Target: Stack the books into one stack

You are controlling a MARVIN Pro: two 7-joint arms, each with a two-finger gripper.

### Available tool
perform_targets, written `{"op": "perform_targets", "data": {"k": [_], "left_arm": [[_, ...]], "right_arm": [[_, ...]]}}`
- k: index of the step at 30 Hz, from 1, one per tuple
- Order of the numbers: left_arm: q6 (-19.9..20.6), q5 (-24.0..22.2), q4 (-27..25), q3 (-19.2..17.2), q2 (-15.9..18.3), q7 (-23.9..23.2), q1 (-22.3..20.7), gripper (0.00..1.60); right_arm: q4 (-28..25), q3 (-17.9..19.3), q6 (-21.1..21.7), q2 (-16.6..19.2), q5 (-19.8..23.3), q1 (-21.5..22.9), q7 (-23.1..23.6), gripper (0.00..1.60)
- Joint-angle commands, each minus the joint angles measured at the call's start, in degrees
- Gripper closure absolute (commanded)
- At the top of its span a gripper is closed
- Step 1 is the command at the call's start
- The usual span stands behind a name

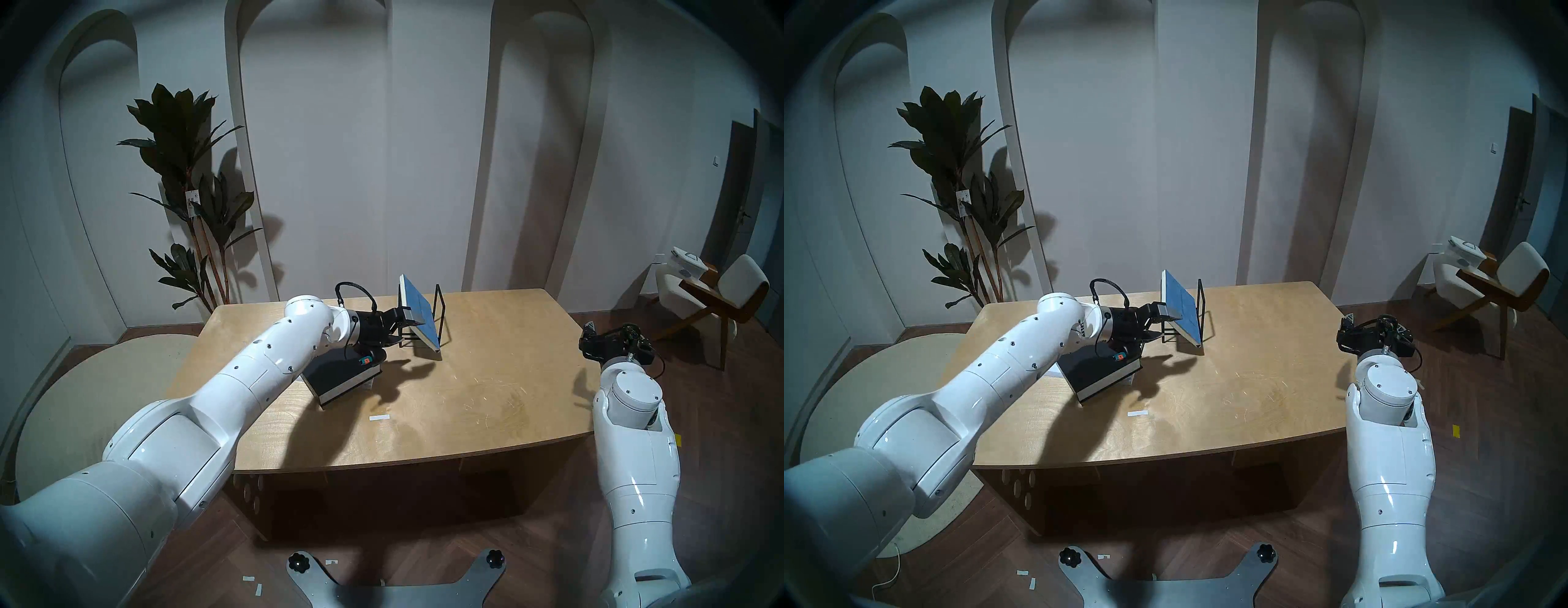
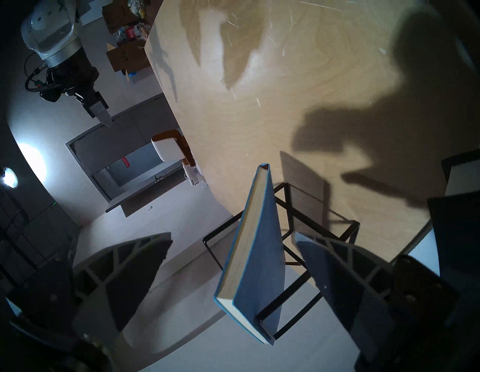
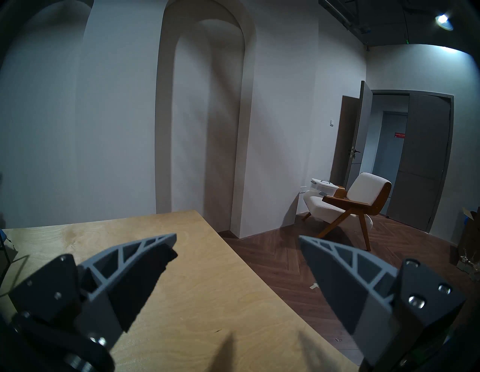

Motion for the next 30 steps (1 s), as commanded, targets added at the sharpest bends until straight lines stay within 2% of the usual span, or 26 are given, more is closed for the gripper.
{"op": "perform_targets", "data": {"k": [1, 8, 19, 30], "left_arm": [[1.3, -0.3, 0.6, -0.5, -2.3, 0.5, -1.6, 0.00], [6.2, -0.8, 6.9, -2.3, -7.0, -1.0, -3.5, 0.00], [10.4, -0.5, 14.8, -2.9, -11.3, -2.5, -7.7, 0.00], [11.9, -1.3, 19.2, -3.7, -13.0, 1.9, -9.1, 0.00]], "right_arm": [[-1.2, 0.0, -0.7, 0.0, 0.2, 0.7, 0.0, 0.00], [-1.1, 0.1, -0.6, -0.1, 0.0, 0.8, 0.1, 0.00], [-1.0, 0.2, -0.6, -0.1, -0.1, 0.9, 0.3, 0.00], [-1.1, 0.2, -0.6, -0.2, -0.2, 0.9, 0.4, 0.00]]}}
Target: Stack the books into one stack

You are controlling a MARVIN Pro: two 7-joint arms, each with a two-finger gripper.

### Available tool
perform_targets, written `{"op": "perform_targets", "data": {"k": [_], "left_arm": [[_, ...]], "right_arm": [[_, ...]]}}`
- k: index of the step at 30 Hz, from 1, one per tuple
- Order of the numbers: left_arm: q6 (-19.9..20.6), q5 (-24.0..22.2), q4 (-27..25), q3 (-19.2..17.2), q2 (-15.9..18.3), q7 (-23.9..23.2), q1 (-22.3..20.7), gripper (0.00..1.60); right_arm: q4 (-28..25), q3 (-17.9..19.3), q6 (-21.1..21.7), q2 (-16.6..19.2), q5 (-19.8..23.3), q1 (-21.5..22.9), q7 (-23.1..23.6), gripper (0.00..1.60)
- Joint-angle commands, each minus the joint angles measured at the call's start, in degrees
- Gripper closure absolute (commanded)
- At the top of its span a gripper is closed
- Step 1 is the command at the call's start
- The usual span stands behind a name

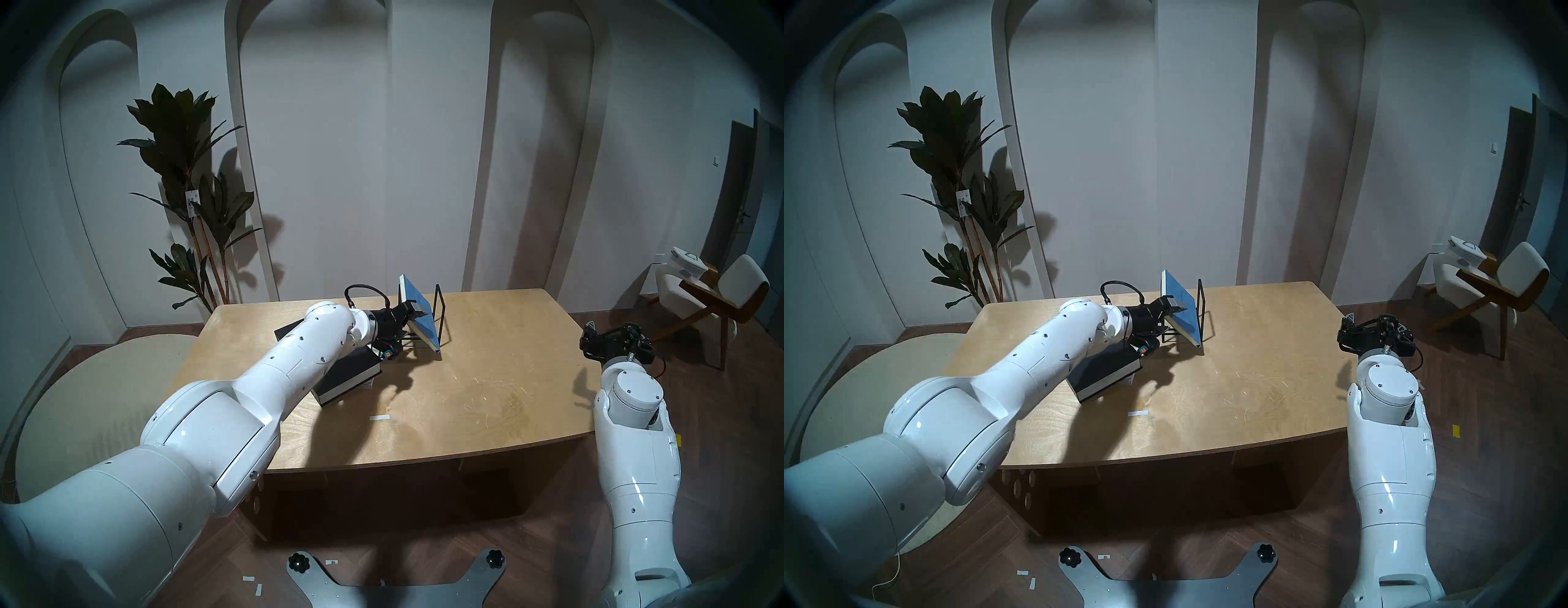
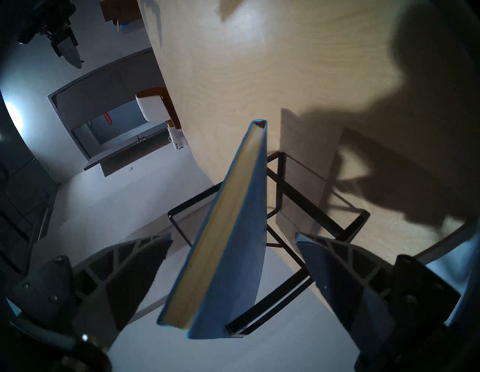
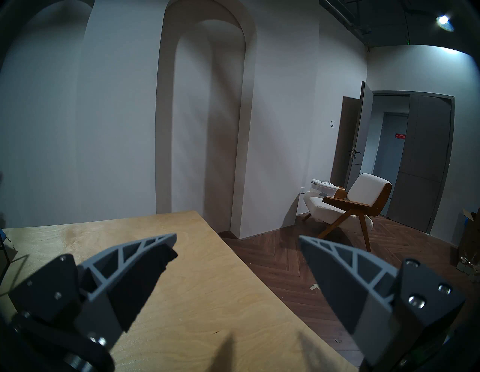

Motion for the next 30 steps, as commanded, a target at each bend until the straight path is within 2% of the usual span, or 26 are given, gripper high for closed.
{"op": "perform_targets", "data": {"k": [1, 17, 18, 19, 20, 24, 25, 26, 27, 30], "left_arm": [[1.3, -0.1, 1.1, -0.4, -2.1, 3.3, -3.7, 0.00], [1.9, 0.9, 6.5, 1.3, -4.4, 8.8, -5.3, 0.00], [2.0, 1.1, 6.6, 1.4, -4.4, 9.0, -5.4, 0.06], [2.1, 1.2, 6.8, 1.6, -4.5, 9.1, -5.5, 0.63], [2.1, 1.5, 7.1, 1.9, -4.5, 9.4, -5.6, 0.83], [2.4, 1.7, 8.1, 1.9, -4.7, 10.0, -6.1, 1.07], [2.6, 1.6, 8.3, 1.8, -4.8, 10.2, -6.1, 1.29], [2.4, 1.5, 8.5, 1.7, -4.8, 10.4, -6.3, 1.34], [2.5, 1.6, 8.6, 1.6, -4.8, 10.5, -6.4, 1.56], [3.3, 2.2, 8.8, 1.9, -4.8, 11.2, -6.7, 1.60]], "right_arm": [[-1.3, -0.1, -0.6, -0.2, 0.1, 0.7, -0.1, 0.00], [-1.3, 0.0, -0.6, -0.3, 0.0, 0.7, -0.1, 0.00], [-1.3, 0.0, -0.6, -0.3, 0.0, 0.7, -0.1, 0.00], [-1.3, 0.0, -0.6, -0.4, 0.0, 0.7, -0.1, 0.00], [-1.3, 0.0, -0.6, -0.4, 0.0, 0.7, -0.1, 0.00], [-1.3, 0.1, -0.6, -0.4, -0.1, 0.7, 0.0, 0.00], [-1.3, 0.1, -0.6, -0.4, -0.1, 0.7, 0.0, 0.00], [-1.3, 0.1, -0.6, -0.4, -0.1, 0.7, 0.0, 0.00], [-1.3, 0.1, -0.6, -0.4, -0.1, 0.7, 0.0, 0.00], [-1.3, 0.1, -0.6, -0.4, -0.1, 0.7, 0.0, 0.00]]}}
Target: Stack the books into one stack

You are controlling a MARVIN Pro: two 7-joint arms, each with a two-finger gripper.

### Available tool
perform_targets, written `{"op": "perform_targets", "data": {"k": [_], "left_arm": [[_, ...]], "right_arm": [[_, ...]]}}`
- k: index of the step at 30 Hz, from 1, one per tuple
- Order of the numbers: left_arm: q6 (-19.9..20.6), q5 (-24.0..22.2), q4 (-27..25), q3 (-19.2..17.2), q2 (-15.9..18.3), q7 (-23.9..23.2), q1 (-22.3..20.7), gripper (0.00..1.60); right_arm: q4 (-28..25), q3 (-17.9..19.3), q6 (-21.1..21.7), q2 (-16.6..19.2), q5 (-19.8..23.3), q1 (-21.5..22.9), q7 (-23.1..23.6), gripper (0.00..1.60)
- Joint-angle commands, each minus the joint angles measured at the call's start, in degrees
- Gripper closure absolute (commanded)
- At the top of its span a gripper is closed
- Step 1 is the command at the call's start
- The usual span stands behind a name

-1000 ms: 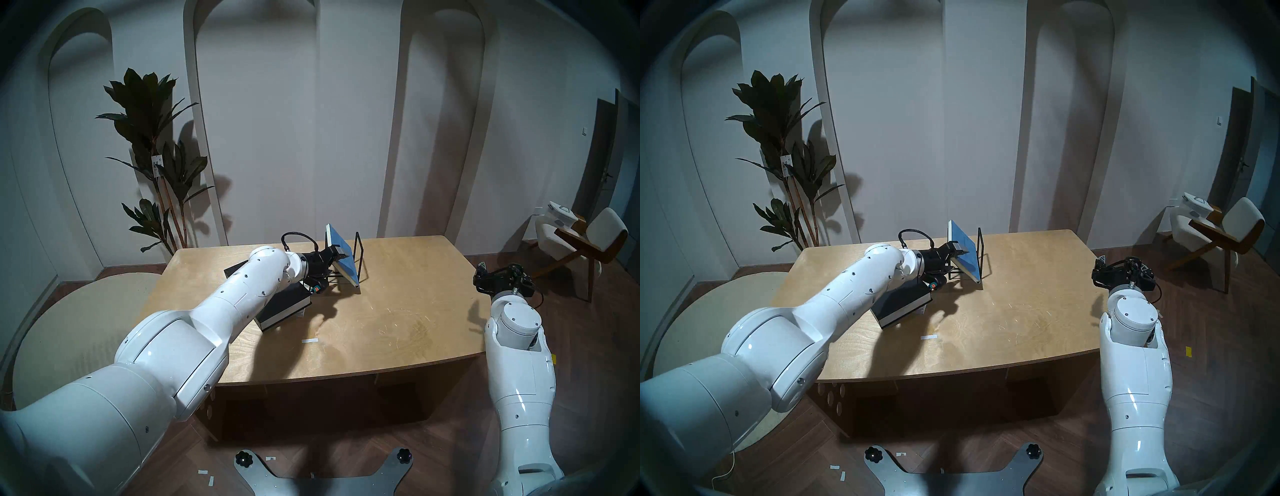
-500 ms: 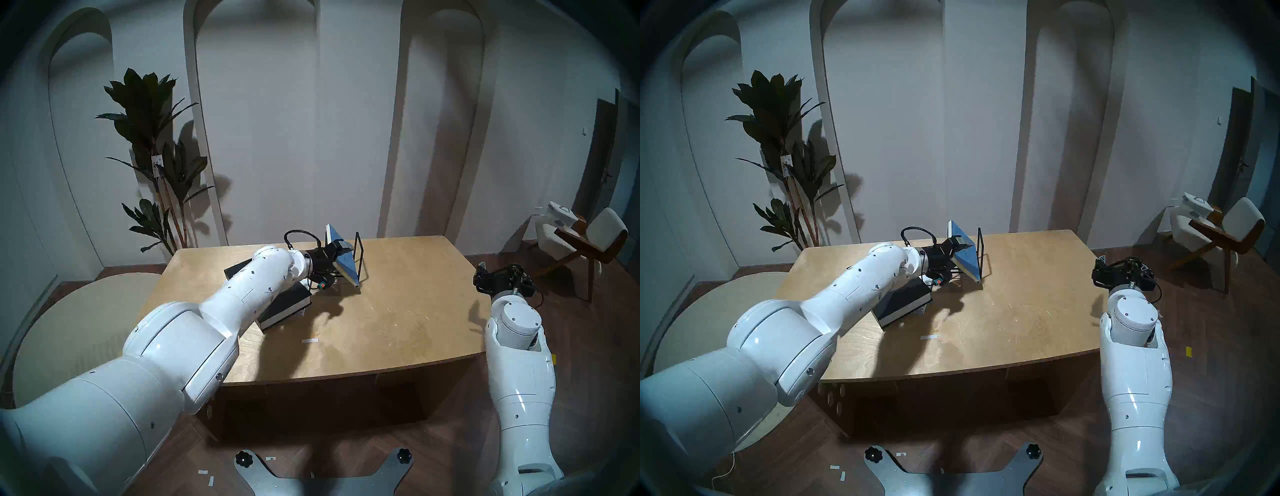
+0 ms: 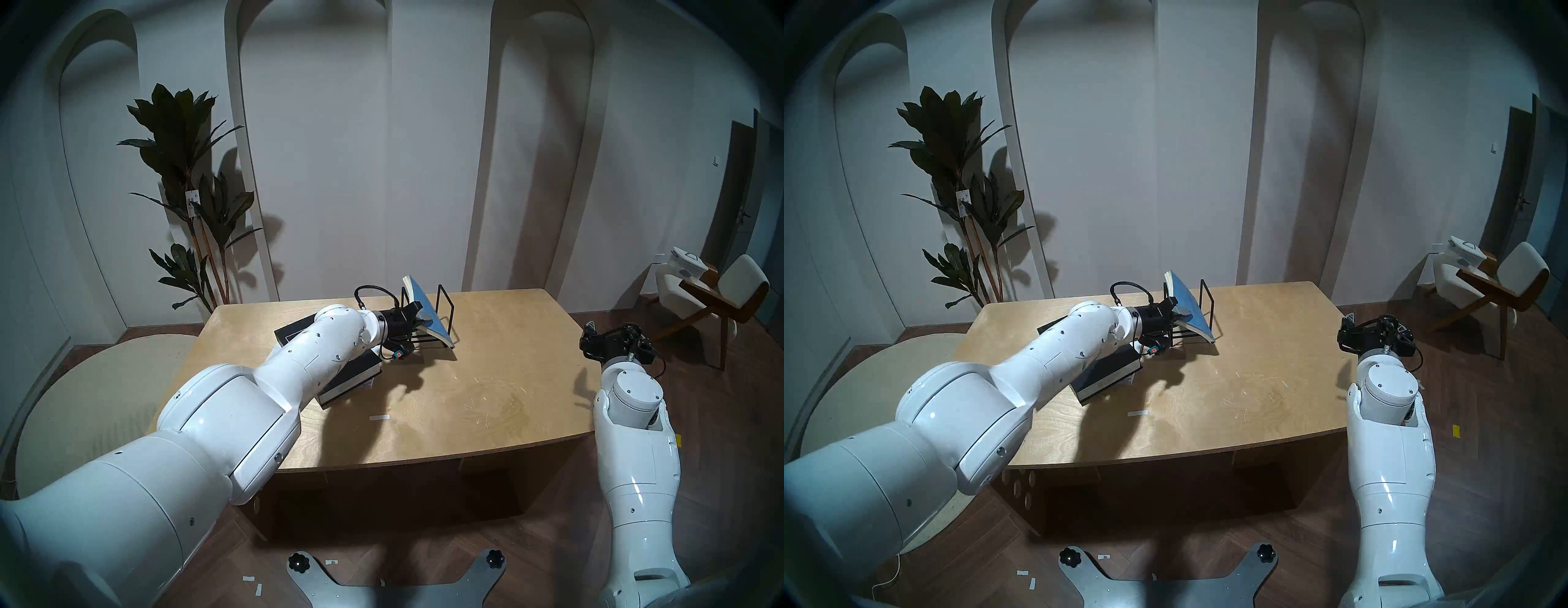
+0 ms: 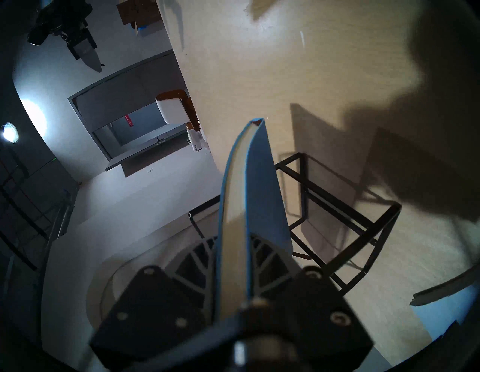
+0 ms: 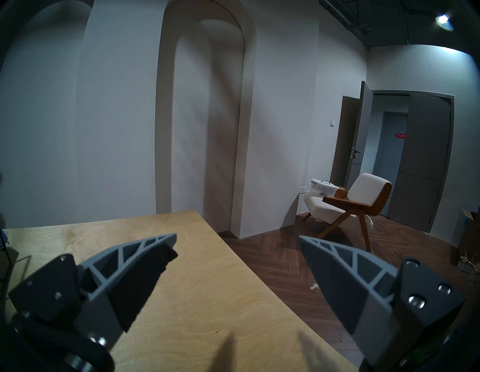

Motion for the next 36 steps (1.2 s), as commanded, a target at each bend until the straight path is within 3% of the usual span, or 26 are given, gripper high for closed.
{"op": "perform_targets", "data": {"k": [1, 11, 15, 16, 36], "left_arm": [[1.0, -0.1, -0.3, -0.5, -0.9, 2.1, -3.4, 1.60], [3.6, 0.2, -0.2, -0.8, -0.4, 4.8, -3.8, 1.60], [1.4, -0.7, -0.7, -1.7, 0.2, 6.3, -4.2, 1.60], [3.0, -0.4, -1.3, -1.6, 0.4, 7.2, -3.9, 1.60], [-0.3, -0.6, -9.5, -2.6, 7.2, 16.7, -3.8, 1.60]], "right_arm": [[-1.3, -0.1, -0.6, -0.1, 0.1, 0.7, -0.1, 0.00], [-1.2, 0.0, -0.6, -0.2, 0.0, 0.7, 0.0, 0.00], [-1.2, 0.0, -0.6, -0.2, 0.0, 0.7, 0.0, 0.00], [-1.2, 0.0, -0.5, -0.2, 0.0, 0.7, 0.0, 0.00], [-1.2, 0.2, -0.6, -0.4, -0.3, 0.8, 0.2, 0.00]]}}
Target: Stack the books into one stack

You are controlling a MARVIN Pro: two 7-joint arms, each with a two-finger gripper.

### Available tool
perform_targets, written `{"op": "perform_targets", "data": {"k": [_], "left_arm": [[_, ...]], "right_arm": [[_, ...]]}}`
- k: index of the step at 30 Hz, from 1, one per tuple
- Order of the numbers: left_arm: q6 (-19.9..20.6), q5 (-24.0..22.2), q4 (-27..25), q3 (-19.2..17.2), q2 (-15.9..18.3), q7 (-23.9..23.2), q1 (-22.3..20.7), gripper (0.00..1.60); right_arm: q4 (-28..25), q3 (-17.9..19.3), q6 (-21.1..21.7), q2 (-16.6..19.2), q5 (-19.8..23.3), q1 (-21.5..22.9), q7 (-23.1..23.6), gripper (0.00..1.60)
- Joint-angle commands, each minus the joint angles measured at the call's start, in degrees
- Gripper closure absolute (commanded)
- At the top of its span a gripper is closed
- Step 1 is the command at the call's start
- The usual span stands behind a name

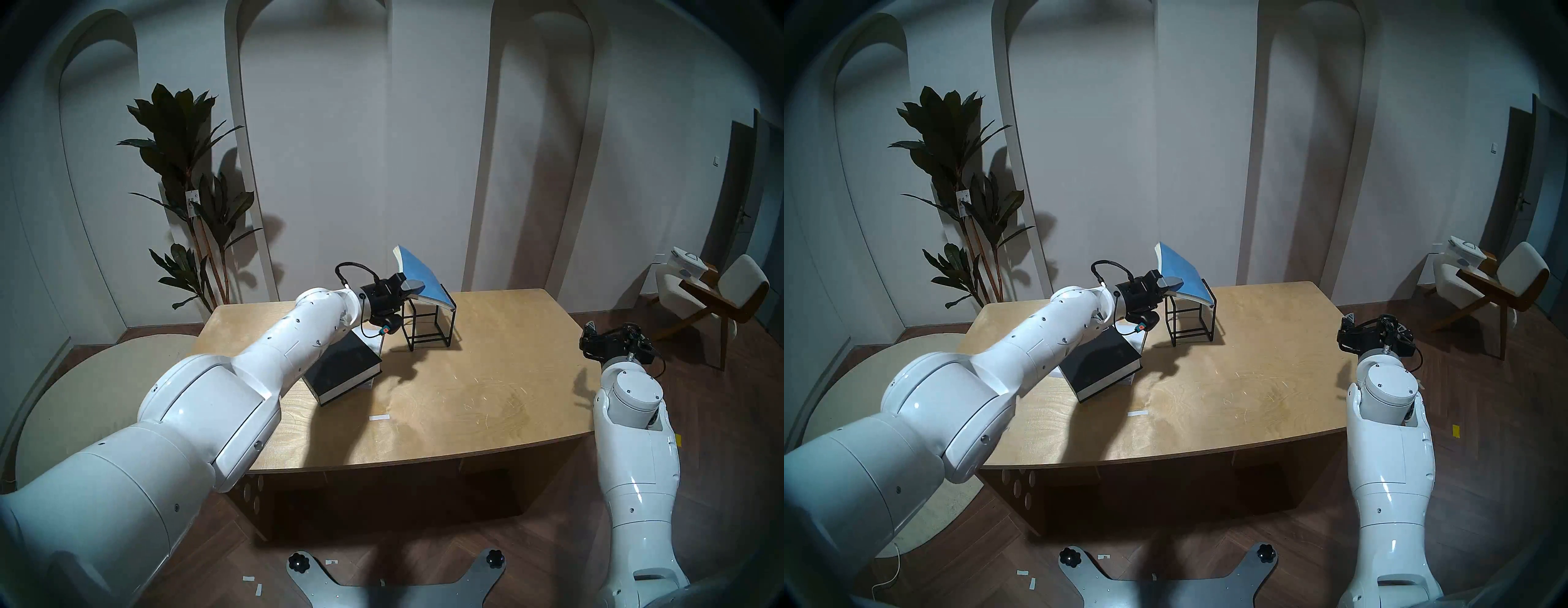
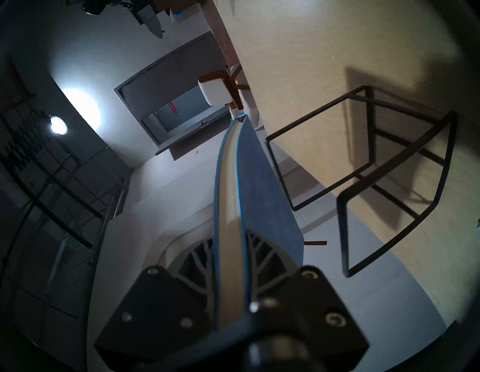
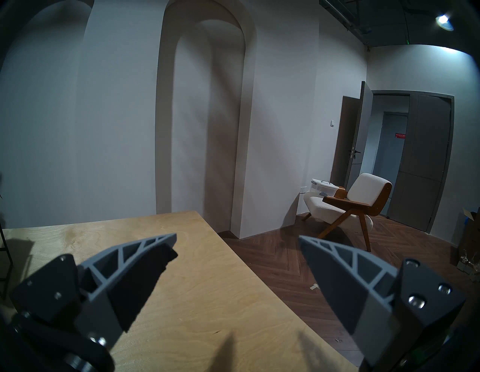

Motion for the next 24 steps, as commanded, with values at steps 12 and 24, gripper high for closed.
{"op": "perform_targets", "data": {"k": [12, 24], "left_arm": [[-4.3, -0.7, -11.5, -3.3, 10.1, 4.7, -1.2, 1.60], [-9.1, 1.3, -14.5, -7.0, 18.7, 5.4, 1.6, 1.60]], "right_arm": [[-1.2, 0.0, -0.5, -0.1, 0.0, 0.7, 0.0, 0.00], [-1.0, 0.0, -0.4, -0.2, -0.1, 0.8, 0.2, 0.00]]}}
